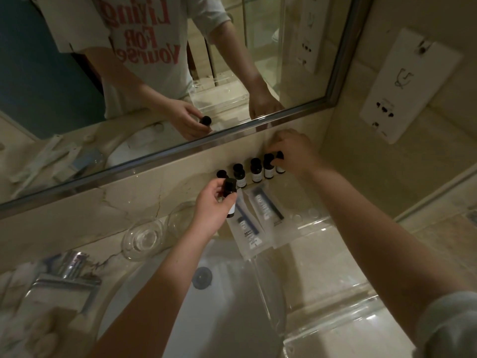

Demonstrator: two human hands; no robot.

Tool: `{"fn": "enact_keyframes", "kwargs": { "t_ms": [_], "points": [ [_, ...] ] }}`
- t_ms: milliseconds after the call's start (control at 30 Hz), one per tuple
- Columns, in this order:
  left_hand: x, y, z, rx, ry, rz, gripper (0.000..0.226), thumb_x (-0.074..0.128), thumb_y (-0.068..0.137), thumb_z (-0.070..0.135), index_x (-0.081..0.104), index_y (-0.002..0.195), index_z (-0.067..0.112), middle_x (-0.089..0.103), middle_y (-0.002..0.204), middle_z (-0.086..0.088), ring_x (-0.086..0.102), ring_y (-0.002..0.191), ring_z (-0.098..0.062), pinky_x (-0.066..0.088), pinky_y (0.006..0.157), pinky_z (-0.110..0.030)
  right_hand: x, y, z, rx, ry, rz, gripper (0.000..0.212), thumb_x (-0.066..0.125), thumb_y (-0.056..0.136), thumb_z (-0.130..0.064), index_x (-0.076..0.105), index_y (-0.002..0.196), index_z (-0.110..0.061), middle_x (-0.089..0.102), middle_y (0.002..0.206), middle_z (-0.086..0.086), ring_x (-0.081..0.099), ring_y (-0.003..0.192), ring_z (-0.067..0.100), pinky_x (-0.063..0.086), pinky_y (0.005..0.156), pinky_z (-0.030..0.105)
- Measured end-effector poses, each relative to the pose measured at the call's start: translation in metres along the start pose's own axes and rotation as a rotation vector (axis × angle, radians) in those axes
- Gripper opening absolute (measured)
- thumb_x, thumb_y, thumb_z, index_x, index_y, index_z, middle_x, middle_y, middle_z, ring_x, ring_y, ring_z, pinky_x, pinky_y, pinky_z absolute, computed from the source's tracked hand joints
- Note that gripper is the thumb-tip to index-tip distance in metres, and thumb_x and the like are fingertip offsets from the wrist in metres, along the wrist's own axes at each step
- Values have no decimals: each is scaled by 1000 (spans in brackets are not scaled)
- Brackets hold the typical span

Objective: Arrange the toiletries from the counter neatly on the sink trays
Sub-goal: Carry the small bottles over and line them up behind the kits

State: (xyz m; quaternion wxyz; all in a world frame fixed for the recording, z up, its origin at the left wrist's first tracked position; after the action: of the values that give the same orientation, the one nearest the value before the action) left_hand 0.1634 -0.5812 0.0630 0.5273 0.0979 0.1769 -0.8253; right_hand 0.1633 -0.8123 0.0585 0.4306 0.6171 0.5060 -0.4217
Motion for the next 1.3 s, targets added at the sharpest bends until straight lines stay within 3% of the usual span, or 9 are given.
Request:
{"fn": "enact_keyframes", "kwargs": {
  "t_ms": [133,267,433,633,767,967,1100,1300],
  "points": [
    [-4,-1,0,2,-19,22,28,59,87,6,54,111,19,57,103,8,53,90,-3,40,71,-10,-1,3,-2,14,-24,16,23,68,79,-23,71,102,-25,59,111,7,48,111,30,40,83,35],
    [-6,-2,1,0,-31,23,26,60,87,6,52,106,22,56,102,8,52,89,1,39,71,-10,-2,4,-3,30,-40,9,23,69,79,-24,71,102,-25,59,112,5,47,111,29,38,82,34],
    [-7,-3,0,-15,-14,29,26,60,87,7,54,109,20,57,109,5,52,99,-9,40,84,-21,-4,5,0,45,-67,17,17,68,78,-24,72,94,-26,59,106,3,47,110,27,37,84,34],
    [-6,-3,-1,-27,4,28,28,59,88,8,54,114,17,56,109,6,51,99,-7,38,69,-10,-5,6,0,51,-68,-6,21,69,77,-27,71,98,-26,58,110,2,45,113,27,38,87,36],
    [-6,-3,0,-31,0,27,31,60,87,8,54,117,15,57,110,4,52,99,-8,39,70,-10,-4,5,-1,50,-57,-4,22,69,77,-26,70,99,-24,59,106,3,48,110,27,35,81,32],
    [-7,-4,1,-24,-9,29,26,59,88,7,53,109,21,56,107,6,51,98,-7,38,72,-11,-4,-5,14,116,92,102,31,73,72,-18,69,103,-20,64,107,4,57,101,26,51,82,41],
    [-6,-3,0,-21,-5,29,24,60,87,7,52,105,23,56,106,6,51,99,-9,39,80,-18,6,-7,25,145,211,40,31,77,69,-22,69,99,-22,67,99,0,62,92,22,50,75,32],
    [-4,-3,0,-18,13,29,25,59,88,8,54,110,18,55,102,10,51,91,-2,36,68,-8,14,-4,27,205,265,0,19,71,75,-18,68,94,-21,68,92,1,61,84,22,46,72,29]
  ]
}}
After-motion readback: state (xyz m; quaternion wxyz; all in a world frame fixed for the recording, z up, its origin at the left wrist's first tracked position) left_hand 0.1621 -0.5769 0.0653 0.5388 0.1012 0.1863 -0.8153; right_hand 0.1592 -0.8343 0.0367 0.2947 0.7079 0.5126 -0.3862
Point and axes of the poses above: each hand's wrist, its own y-axis towards the middle knuckle, its own x-axis out of the palm, z = x × y, the point moved 1 cm from there along y, towards the middle knuckle
